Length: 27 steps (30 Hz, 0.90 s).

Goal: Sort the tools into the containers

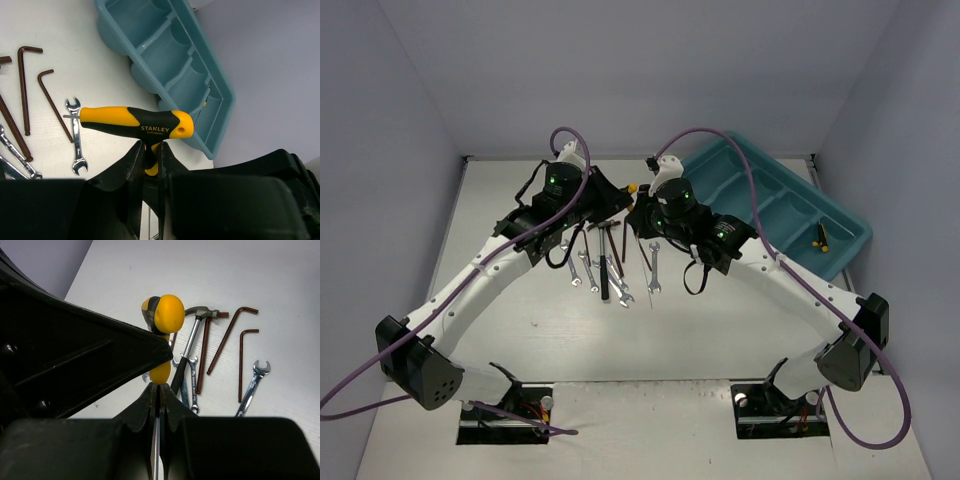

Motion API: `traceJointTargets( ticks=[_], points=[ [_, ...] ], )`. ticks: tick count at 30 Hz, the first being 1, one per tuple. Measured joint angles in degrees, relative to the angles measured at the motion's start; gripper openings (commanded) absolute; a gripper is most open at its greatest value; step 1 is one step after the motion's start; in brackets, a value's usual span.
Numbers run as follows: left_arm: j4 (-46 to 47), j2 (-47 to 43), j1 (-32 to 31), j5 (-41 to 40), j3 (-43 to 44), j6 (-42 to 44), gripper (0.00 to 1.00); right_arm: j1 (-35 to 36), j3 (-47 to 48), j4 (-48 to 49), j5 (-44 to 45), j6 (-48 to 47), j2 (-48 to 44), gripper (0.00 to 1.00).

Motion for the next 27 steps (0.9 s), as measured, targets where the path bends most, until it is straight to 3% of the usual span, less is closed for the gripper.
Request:
traceJointTargets(
  ticks=[4,9,17,27],
  points=[
    [0.0,-0.4,-0.1,-1.3,-0.7,0.9,0.49,-0.1,-1.0,0.4,1.2,0.0,-0.2,0.00],
    [-1.5,-1.8,-0.1,-4.1,-2.0,2.9,0.72,-1.8,-4.8,0.3,4.1,0.4,-2.4,0.00],
    [-6.7,-4.3,-0.1,-11.5,-2.0,9.2,0.75,-11.4,-10.2,-1.1,8.5,0.6,-8.4,0.00],
    [-16.6,-15.8,-0.1,-25.4,-6.4,21.0,0.94,-41.6,-16.3,-5.8,14.1,-2.7,-13.2,0.00]
  ],
)
